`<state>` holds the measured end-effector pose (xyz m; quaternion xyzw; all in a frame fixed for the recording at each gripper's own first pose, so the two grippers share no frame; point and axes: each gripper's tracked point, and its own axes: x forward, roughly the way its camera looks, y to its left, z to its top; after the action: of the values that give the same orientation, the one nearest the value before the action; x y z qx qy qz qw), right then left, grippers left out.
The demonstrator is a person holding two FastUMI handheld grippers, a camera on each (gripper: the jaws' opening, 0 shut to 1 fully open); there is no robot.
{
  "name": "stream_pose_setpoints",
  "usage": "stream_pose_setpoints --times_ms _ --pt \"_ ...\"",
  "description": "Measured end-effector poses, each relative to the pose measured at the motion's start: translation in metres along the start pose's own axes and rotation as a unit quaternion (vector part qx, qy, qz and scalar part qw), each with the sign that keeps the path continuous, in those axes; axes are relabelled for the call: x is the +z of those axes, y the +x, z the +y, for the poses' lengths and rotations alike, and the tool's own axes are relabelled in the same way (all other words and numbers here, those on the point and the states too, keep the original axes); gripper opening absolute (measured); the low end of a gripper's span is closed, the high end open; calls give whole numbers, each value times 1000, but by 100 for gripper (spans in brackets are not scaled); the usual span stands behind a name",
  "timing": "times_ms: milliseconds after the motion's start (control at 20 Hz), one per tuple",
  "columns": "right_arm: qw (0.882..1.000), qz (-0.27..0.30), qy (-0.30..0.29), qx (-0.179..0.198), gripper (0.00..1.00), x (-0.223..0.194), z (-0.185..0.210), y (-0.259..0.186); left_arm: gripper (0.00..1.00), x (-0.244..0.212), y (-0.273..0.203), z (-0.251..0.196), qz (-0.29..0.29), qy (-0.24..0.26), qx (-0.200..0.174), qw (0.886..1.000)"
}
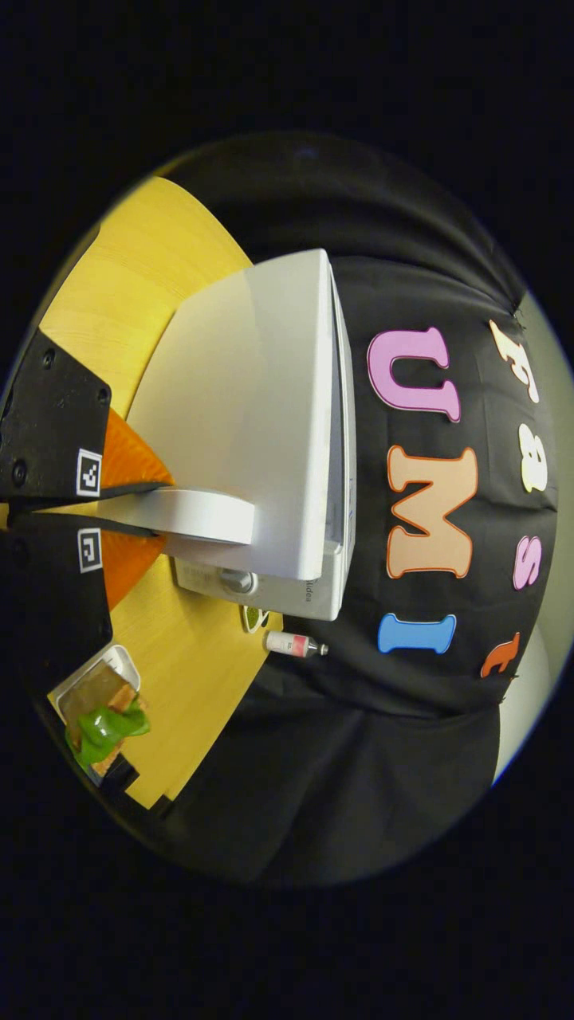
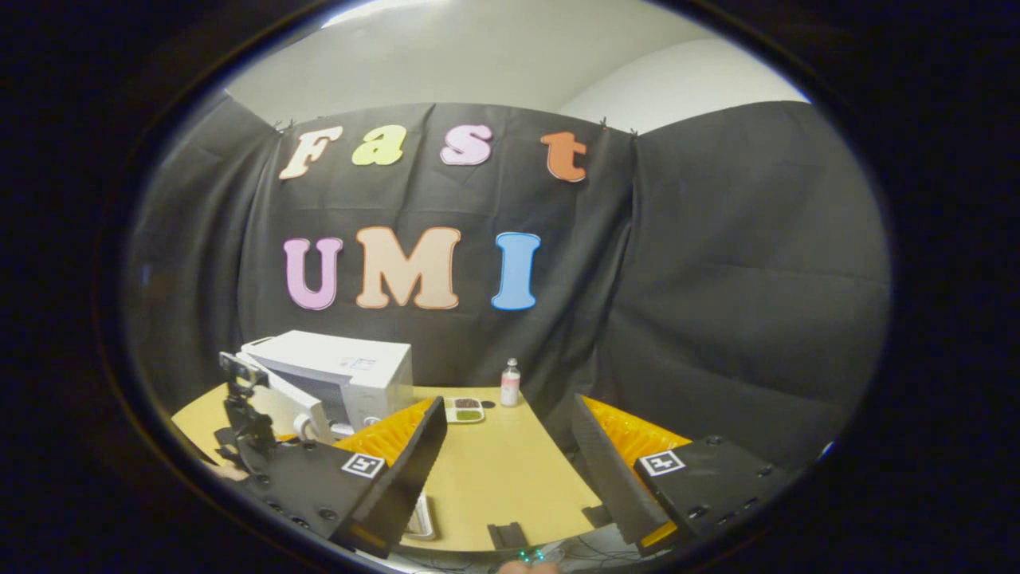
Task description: Open the microwave oven with the left hand, put the food in, and close the microwave oven.
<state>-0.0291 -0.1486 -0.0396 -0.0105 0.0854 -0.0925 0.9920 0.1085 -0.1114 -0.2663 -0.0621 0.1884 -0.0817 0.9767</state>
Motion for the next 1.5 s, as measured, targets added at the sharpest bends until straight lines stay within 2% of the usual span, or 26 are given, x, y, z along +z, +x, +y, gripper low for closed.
stream_pose_setpoints --times_ms 100,300,450,700,850,1000,1500 --pt "1000 1 3 21 97 -1 20 2 1 -9 -29 14 15 -17 -8 1000" --pt "998 1 6 56 97 -3 61 3 0 -23 -76 53 26 9 6 1000" --pt "996 -4 24 87 98 3 97 -2 0 -30 -104 88 28 -16 33 999" --pt "994 -2 25 110 97 7 143 -8 0 -37 -140 151 24 -24 83 996" --pt "994 -10 29 106 97 11 161 -16 0 -37 -155 193 28 -31 109 993" --pt "995 -12 27 95 96 9 173 -23 0 -39 -164 219 34 -54 99 993" --pt "999 -17 9 44 96 12 174 -49 0 -40 -167 227 36 -34 70 996"
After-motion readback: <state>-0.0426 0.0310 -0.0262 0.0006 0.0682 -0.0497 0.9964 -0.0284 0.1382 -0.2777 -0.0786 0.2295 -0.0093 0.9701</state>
